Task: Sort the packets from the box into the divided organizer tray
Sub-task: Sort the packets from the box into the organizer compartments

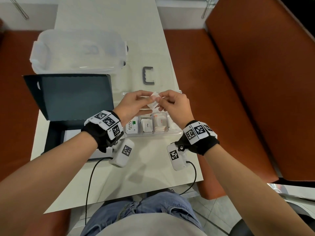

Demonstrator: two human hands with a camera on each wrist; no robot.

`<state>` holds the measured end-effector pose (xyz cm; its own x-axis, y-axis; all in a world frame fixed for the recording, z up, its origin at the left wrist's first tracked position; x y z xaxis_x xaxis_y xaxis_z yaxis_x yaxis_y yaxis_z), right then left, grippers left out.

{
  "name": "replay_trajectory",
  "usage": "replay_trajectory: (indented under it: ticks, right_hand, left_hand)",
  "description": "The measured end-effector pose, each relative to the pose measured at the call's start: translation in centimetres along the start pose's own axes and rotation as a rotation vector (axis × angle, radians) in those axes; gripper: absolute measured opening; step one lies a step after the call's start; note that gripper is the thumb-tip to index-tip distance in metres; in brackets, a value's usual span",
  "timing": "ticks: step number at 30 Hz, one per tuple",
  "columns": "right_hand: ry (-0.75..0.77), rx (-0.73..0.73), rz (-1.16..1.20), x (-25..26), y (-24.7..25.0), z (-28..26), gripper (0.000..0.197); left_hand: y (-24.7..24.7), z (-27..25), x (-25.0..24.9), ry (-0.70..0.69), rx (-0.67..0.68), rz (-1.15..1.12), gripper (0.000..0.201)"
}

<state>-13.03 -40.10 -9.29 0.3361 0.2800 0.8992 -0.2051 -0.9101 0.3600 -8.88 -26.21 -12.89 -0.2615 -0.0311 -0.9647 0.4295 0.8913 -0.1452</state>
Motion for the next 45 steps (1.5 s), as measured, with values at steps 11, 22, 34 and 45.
replay_trajectory:
  ticks: [11, 22, 34, 45]
  right_hand:
    - [0.015, 0.067, -0.207, -0.2, -1.4, 0.0, 0.011]
    - [-0.227, 0.116, -0.164, -6.0, -1.8, -0.3, 0.006]
    - [-0.246, 0.141, -0.295, -7.9, -1.4, -0.9, 0.012]
    - [-0.218, 0.153, -0.333, -7.0, -1.0, -0.7, 0.014]
  left_hand:
    - [0.9, 0.0, -0.2, -0.082, 0.076, 0.405, 0.021]
    - [1.9, 1.0, 2.3, -0.074, 0.044, 0.7, 0.004]
    - [-0.1, 2.1, 5.0, -0.081, 0.221, 1.048, 0.006]
    - [0.0, 2.3, 5.8, -0.138, 0.203, 1.22, 0.005]
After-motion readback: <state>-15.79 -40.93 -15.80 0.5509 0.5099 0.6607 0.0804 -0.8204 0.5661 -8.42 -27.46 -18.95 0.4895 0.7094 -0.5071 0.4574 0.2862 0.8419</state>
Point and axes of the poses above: each hand's wrist, its own z-axis towards the middle knuckle, its own y-axis out of the back of the hand, x = y × z, the point moved 9 cm from there along z, towards the middle knuckle, and after that the axes turned 11 degrees about -y, right-handed, at the moved point
